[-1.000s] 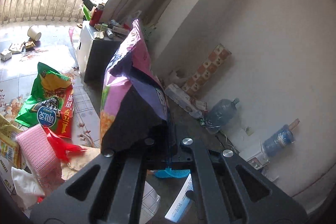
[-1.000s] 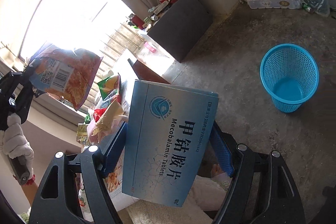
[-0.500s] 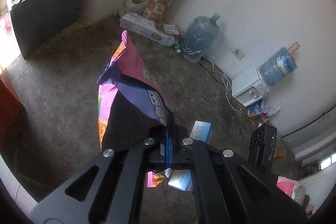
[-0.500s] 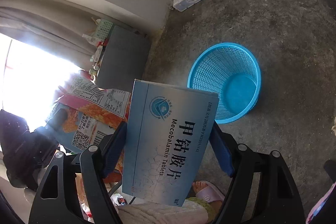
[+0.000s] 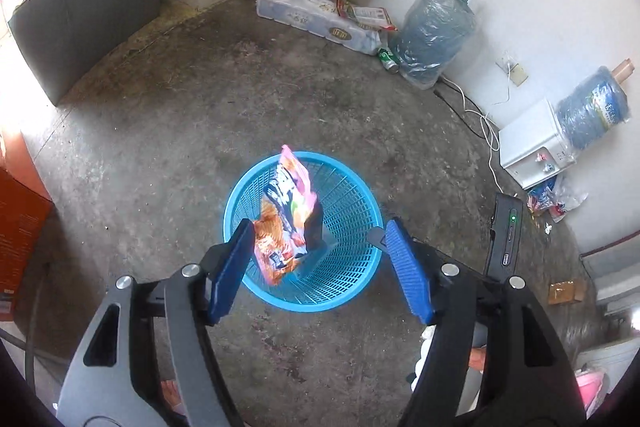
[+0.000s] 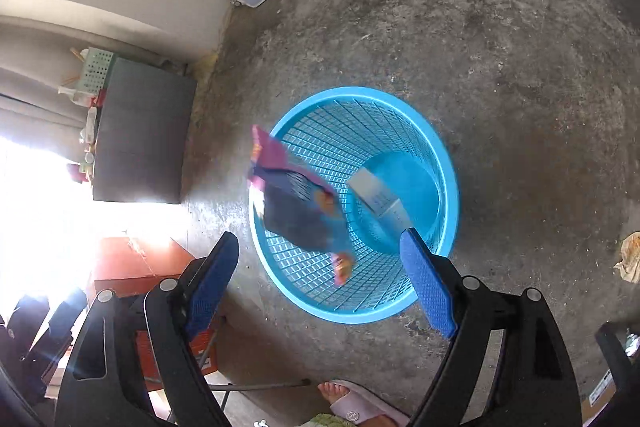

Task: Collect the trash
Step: 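Carry both items over the blue wastebasket and open both tools, then grasp the red wrapper with the left tool while the right tool grasps the tan paper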

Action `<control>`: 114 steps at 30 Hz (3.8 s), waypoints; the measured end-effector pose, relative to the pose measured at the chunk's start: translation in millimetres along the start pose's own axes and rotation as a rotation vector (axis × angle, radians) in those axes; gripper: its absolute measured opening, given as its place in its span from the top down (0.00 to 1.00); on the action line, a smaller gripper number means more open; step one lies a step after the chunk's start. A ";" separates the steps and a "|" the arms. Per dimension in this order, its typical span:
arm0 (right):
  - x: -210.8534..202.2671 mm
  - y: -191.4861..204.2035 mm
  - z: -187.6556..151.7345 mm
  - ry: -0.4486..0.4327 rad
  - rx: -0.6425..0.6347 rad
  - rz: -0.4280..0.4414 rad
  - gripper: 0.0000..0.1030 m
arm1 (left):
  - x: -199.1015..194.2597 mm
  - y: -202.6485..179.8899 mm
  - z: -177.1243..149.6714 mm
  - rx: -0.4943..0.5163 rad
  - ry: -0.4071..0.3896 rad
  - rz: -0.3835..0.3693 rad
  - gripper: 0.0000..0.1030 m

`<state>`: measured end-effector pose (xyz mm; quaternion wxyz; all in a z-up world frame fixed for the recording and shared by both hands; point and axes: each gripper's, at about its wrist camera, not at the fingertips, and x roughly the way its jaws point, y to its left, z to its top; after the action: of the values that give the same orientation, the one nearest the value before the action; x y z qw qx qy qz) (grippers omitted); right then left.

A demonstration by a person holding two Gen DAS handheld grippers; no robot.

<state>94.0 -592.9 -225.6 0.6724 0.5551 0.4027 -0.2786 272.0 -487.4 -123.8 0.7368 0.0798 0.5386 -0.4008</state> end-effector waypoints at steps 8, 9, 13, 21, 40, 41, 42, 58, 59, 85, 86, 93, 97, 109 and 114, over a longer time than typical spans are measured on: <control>-44.1 -1.2 -34.0 -0.099 -0.110 -0.075 0.22 | -56.8 6.0 -25.8 0.097 -0.104 0.032 0.35; -56.0 5.9 -40.3 -0.132 -0.153 -0.095 0.22 | -69.0 5.9 -30.8 0.111 -0.121 0.038 0.35; -113.9 47.7 -74.2 -0.325 -0.370 -0.167 0.09 | -126.7 5.0 -51.9 0.160 -0.220 0.036 0.35; -224.5 155.8 -161.2 -0.645 -0.806 -0.090 0.06 | -257.7 23.9 -107.3 0.134 -0.392 0.022 0.35; -124.3 305.8 -306.4 0.341 -0.644 0.517 0.07 | -439.3 218.8 -260.2 -0.060 -0.532 0.243 0.33; -110.2 308.0 -317.3 0.378 -0.630 0.496 0.09 | -434.4 220.7 -258.3 -0.039 -0.519 0.259 0.33; -97.0 311.1 -325.2 0.410 -0.617 0.474 0.11 | -428.4 223.2 -255.6 -0.013 -0.504 0.273 0.33; -4.3 333.1 -341.5 0.587 -0.549 0.400 0.34 | -322.3 241.5 -205.1 0.253 -0.234 0.456 0.38; -1.6 333.4 -341.7 0.597 -0.549 0.404 0.35 | -318.2 242.2 -204.1 0.260 -0.220 0.458 0.40; 9.4 323.8 -334.1 0.658 -0.509 0.495 0.84 | -346.9 258.2 -189.4 0.209 -0.266 0.392 0.53; 9.6 323.1 -333.5 0.659 -0.508 0.496 0.84 | -346.2 259.6 -187.7 0.214 -0.260 0.397 0.48; 11.7 321.4 -333.0 0.669 -0.508 0.506 0.84 | -315.1 270.5 -173.9 0.274 -0.133 0.448 0.42; 13.9 320.8 -334.9 0.678 -0.512 0.511 0.84 | -304.3 282.4 -165.7 0.234 -0.085 0.422 0.49; 16.1 321.4 -332.3 0.690 -0.500 0.554 0.94 | -303.3 281.0 -157.0 0.256 -0.064 0.470 0.98; 4.9 324.0 -329.5 0.673 -0.510 0.593 0.95 | -320.7 277.5 -156.0 0.229 -0.117 0.491 1.00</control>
<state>286.3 -198.6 -80.2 0.6696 0.5227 0.4773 0.2250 314.3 -55.1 0.7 0.8279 0.2676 0.4110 -0.2723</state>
